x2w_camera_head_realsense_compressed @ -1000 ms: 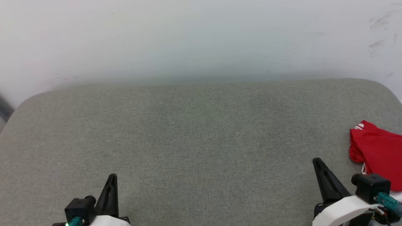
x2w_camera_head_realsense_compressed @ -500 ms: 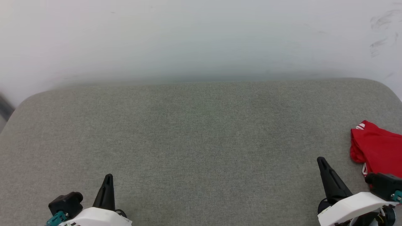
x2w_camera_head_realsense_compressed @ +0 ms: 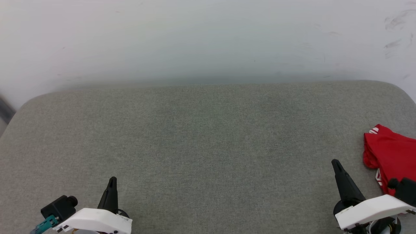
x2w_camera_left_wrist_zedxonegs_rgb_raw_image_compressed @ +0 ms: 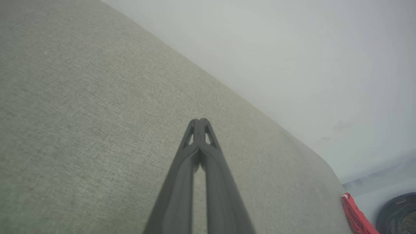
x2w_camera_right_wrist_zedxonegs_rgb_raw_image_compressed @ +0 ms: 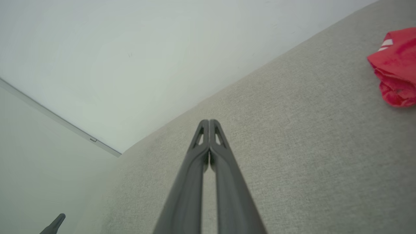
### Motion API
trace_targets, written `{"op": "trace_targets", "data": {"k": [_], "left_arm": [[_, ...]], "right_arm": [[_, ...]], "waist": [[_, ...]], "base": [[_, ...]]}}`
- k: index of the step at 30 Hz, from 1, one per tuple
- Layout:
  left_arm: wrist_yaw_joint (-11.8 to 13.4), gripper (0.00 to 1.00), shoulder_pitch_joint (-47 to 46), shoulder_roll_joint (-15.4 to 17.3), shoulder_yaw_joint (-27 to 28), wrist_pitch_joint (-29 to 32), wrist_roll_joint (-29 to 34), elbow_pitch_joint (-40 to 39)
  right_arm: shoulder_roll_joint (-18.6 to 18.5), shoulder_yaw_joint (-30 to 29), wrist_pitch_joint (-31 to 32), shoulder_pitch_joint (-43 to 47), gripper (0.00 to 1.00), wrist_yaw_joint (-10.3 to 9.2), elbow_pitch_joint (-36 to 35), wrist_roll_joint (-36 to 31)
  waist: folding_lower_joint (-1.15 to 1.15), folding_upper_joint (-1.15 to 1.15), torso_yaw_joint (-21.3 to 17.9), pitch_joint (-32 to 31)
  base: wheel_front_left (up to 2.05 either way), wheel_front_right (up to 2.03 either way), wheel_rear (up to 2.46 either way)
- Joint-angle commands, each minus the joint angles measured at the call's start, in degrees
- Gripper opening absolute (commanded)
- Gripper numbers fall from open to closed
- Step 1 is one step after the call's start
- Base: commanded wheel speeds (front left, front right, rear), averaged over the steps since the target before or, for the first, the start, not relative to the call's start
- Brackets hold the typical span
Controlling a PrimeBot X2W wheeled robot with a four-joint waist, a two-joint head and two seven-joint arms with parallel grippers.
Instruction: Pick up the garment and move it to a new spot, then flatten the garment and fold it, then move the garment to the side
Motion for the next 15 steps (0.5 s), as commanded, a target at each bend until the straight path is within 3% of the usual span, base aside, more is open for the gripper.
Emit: {"op": "trace_targets", "data": {"k": [1,15], "left_arm": [[-0.5,0.00,-1.7,0.1,0.8,0.3,-1.7,-0.5],[-2.6,0.00,-2.9,-1.5,3.2,3.0,-10.7,0.3]], "right_arm": [[0.1,-0.4,0.1,-2.0,0.00,-0.01,-0.4,2.0],[0.5,-1.5,0.9,-3.2,0.00,-0.01,1.4,12.4]], "waist": [[0.00,0.00,0.0,0.0],[0.00,0.00,0.2,0.2]], "base": [[0.00,0.00,0.00],[0.00,0.00,0.00]]}}
